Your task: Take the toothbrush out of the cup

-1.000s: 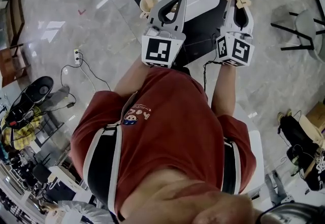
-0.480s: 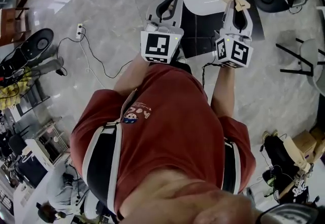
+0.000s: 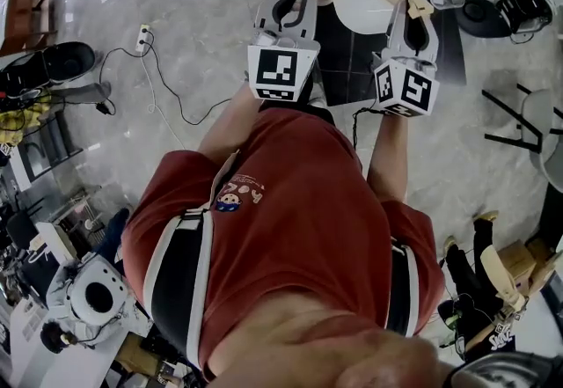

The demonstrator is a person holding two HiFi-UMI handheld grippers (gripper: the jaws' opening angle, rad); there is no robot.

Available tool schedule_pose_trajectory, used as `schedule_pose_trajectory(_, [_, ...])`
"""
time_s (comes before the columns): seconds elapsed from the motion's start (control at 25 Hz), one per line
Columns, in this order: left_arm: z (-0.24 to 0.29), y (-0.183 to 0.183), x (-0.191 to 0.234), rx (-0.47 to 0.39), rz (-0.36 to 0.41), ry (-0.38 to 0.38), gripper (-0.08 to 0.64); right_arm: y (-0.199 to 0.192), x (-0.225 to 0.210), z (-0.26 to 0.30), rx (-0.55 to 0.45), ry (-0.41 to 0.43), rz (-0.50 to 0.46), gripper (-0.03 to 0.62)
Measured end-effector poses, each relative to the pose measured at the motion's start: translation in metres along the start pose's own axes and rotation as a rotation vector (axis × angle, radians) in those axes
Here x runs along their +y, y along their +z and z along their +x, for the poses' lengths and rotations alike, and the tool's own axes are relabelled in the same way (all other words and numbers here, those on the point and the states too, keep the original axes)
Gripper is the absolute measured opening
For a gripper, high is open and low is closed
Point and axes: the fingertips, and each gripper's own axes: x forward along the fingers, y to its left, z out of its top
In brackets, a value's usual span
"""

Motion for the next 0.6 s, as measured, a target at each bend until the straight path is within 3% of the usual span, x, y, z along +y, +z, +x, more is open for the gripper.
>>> schedule_pose_trajectory(0.16, [0.019,-0.014,0.004,0.052,0.005,-0.012,0.015,-0.005,0.000,0.015,0.021,0.009,-0.003,0.040])
schedule_pose_trajectory(0.6, [0.067,-0.086,-0.010,0.243,-0.008,-0.099,0.195,-0.040,-0.022,0.035,0.088,-0.014,0.005,0.040])
